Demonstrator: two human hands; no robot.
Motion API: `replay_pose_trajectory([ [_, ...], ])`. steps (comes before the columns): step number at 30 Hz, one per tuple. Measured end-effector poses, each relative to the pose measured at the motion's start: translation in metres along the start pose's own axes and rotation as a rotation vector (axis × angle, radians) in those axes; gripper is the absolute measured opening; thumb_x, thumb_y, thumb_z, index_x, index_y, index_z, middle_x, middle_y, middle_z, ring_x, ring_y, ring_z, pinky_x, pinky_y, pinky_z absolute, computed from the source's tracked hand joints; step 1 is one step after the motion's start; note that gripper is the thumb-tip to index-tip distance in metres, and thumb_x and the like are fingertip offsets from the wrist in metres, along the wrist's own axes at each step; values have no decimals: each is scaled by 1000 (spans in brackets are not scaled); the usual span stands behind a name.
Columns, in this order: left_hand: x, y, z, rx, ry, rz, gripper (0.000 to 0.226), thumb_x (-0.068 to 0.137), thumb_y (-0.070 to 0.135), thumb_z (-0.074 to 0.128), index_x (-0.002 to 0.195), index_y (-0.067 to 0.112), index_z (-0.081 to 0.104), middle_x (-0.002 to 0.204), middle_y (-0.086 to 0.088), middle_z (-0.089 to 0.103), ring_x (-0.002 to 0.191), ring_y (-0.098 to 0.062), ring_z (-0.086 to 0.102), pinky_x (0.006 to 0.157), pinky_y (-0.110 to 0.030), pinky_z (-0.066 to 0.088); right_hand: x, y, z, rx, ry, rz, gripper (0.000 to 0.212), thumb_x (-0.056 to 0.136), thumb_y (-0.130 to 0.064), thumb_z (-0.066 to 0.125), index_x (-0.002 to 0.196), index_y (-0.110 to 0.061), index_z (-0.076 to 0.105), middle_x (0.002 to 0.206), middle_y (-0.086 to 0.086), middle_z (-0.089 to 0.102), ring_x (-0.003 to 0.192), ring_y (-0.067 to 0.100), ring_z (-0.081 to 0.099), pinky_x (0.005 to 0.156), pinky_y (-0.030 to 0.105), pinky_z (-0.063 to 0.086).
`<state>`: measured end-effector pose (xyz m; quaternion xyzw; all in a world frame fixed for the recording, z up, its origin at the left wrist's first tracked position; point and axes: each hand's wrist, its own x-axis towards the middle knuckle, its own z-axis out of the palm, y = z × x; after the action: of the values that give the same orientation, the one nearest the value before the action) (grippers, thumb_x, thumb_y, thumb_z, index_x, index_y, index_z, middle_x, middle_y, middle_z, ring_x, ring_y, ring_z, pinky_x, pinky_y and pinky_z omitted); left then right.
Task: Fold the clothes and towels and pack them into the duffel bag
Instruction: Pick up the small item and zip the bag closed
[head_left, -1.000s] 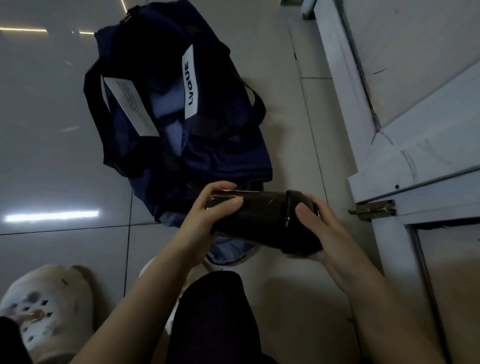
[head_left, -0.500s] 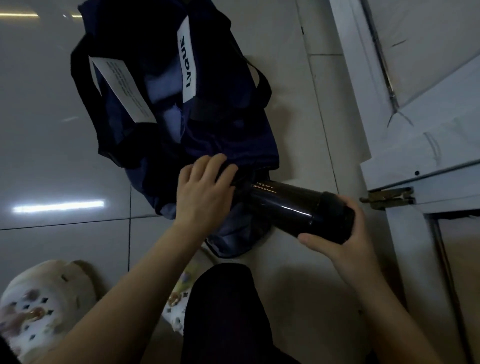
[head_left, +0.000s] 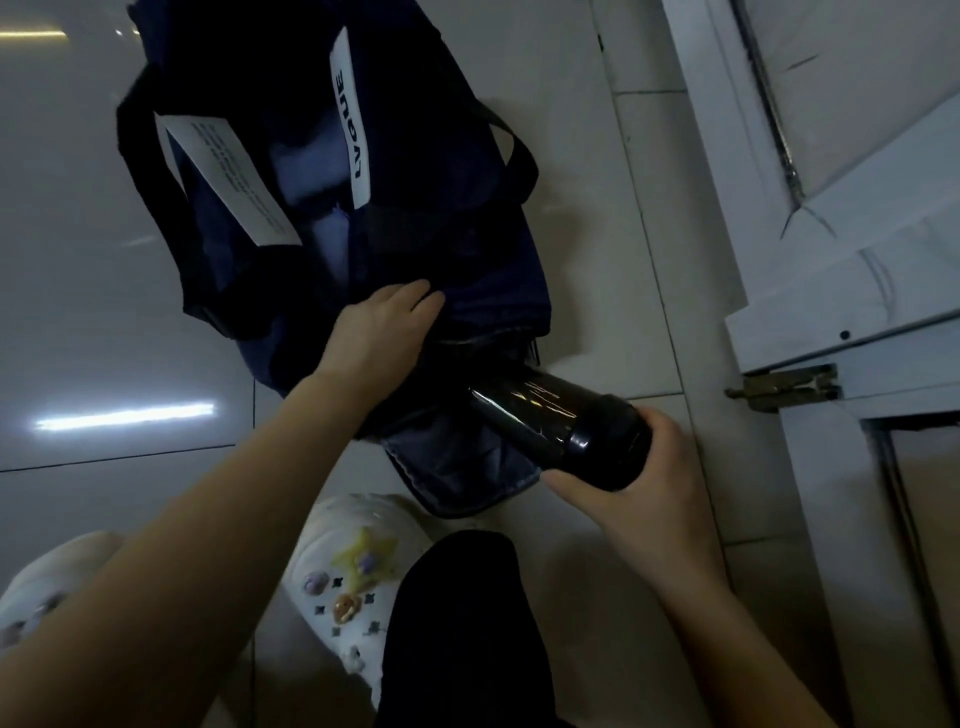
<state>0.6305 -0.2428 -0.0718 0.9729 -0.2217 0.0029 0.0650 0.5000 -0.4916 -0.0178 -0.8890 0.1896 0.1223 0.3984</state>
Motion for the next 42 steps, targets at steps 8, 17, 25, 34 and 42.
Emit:
replay_pose_trajectory([
  [8, 34, 2, -74, -15, -59, 65, 38, 93, 8, 46, 129, 12, 55, 112, -15, 65, 101, -36, 59, 82, -43, 44, 13, -37, 18, 85, 95, -66, 96, 55, -50, 86, 135, -24, 40, 124, -7, 54, 110, 14, 54, 83, 31, 48],
  [17, 43, 17, -106, -249, 11, 71, 41, 81, 1, 54, 118, 14, 66, 95, -14, 70, 89, -35, 63, 75, -42, 50, 53, -58, 87, 95, 161, -139, 103, 65, -65, 71, 140, -6, 32, 130, 10, 46, 113, 31, 55, 78, 40, 52],
  [25, 43, 18, -100, -279, 14, 66, 39, 81, 0, 57, 118, 12, 66, 96, -11, 71, 91, -32, 64, 76, -39, 49, 47, -25, 78, -57, 99, -67, 102, 63, -76, 57, 141, -11, 39, 131, 7, 55, 118, 28, 55, 89, 43, 52],
  [34, 22, 36, -88, -309, -72, 159, 39, 75, 17, 48, 107, 14, 69, 98, -4, 71, 90, -28, 66, 74, -42, 53, 71, -52, 96, 98, 137, -122, 50, 90, -18, 62, 136, -11, 45, 137, 7, 48, 116, 23, 54, 82, 21, 39],
  [42, -12, 54, -46, 59, 190, 144, 68, 86, 63, 50, 143, 27, 41, 131, -7, 55, 107, -27, 50, 75, -38, 46, 62, -31, 94, 192, 148, -152, 56, 89, -21, 66, 140, -14, 45, 143, 7, 45, 126, 20, 50, 96, 22, 39],
])
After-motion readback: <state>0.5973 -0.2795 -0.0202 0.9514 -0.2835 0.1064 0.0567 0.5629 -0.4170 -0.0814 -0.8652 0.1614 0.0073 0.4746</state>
